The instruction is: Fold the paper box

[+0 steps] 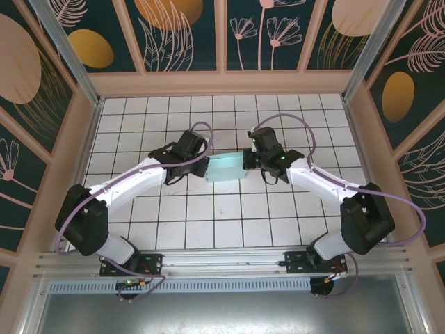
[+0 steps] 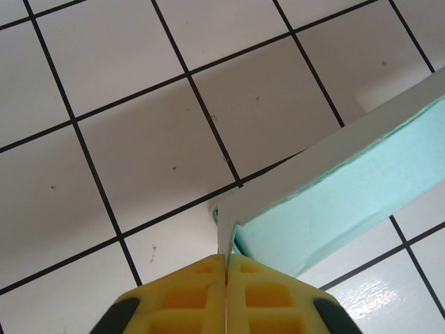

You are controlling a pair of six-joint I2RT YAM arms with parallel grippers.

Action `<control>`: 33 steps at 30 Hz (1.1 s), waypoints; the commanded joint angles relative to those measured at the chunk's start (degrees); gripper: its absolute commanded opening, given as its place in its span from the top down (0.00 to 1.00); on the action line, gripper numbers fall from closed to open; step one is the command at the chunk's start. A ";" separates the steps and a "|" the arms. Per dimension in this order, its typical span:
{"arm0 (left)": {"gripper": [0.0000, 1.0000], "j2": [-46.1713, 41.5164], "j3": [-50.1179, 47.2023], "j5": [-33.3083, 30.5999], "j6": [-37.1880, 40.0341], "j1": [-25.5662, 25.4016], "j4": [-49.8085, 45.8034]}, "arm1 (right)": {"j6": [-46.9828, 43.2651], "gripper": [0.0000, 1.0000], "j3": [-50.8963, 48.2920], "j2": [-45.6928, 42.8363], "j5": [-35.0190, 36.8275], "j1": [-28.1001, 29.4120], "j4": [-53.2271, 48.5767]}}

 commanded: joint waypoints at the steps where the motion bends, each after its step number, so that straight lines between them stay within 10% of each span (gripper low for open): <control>1: 0.99 0.63 2.46 -0.43 -2.70 0.34 -0.75 | 0.20 1.00 0.38 0.71 0.21 0.38 -1.94; 33: 1.00 4.18 4.62 15.12 -22.17 0.66 8.08 | -1.54 1.00 -0.62 1.45 3.89 1.96 -1.91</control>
